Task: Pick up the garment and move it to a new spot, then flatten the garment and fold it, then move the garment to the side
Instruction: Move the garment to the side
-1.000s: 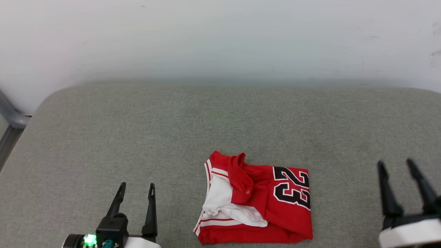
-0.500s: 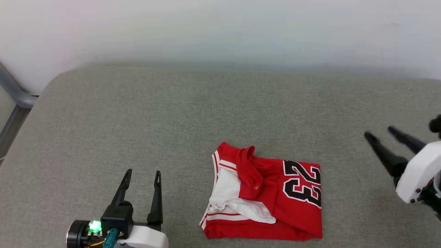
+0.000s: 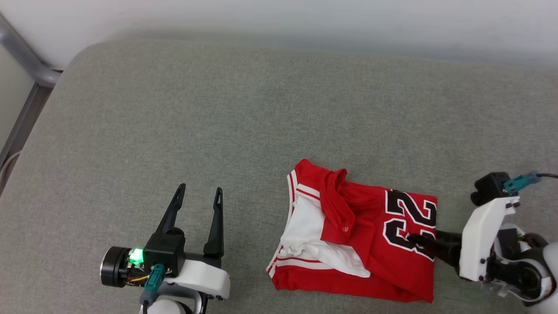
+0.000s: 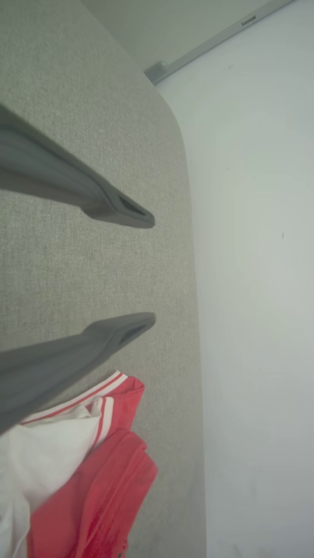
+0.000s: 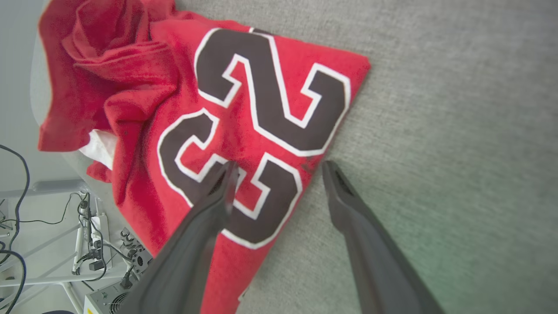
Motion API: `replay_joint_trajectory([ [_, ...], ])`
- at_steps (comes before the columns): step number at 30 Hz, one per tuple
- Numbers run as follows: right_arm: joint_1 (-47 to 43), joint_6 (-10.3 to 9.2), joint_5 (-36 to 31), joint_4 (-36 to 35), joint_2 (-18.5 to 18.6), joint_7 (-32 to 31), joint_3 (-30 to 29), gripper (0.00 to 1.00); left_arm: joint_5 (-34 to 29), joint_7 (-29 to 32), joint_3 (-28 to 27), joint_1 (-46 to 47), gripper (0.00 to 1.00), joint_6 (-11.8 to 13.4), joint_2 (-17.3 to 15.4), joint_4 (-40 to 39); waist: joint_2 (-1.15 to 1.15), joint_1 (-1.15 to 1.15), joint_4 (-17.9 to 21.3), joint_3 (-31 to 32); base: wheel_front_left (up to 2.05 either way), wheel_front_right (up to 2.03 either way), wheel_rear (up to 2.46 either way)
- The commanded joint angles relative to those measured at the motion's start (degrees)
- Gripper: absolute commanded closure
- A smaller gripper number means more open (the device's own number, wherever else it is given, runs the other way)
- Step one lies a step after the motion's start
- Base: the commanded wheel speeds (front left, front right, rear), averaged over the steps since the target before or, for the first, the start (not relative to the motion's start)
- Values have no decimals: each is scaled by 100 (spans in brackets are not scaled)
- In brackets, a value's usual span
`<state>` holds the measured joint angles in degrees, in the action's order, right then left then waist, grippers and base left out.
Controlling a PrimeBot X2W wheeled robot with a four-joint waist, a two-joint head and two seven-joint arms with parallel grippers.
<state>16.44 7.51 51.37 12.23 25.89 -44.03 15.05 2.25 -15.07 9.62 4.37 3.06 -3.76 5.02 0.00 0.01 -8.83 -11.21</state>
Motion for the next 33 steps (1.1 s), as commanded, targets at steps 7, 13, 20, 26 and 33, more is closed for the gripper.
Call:
replay_joint_trajectory([
  [7,49,-6,89,590,-269,259,543,0,13,-13,50,206,0,4,28,55,0,-1,-195,-210,0,0,0],
  [13,160,-7,189,724,-225,750,862,100,41,-13,53,206,0,23,44,91,0,-1,-210,-192,0,0,0],
  [20,570,-5,57,264,253,1763,1400,100,14,-13,0,51,0,23,45,139,0,-1,-9,73,0,0,0],
  [26,823,-5,-399,-140,869,2246,1867,100,58,-13,-154,-142,0,84,26,76,0,-1,416,271,0,0,0],
  [33,1171,-5,-720,-471,1617,2367,2227,100,80,-13,-290,-250,0,110,27,-48,0,-1,1026,241,0,0,0],
])
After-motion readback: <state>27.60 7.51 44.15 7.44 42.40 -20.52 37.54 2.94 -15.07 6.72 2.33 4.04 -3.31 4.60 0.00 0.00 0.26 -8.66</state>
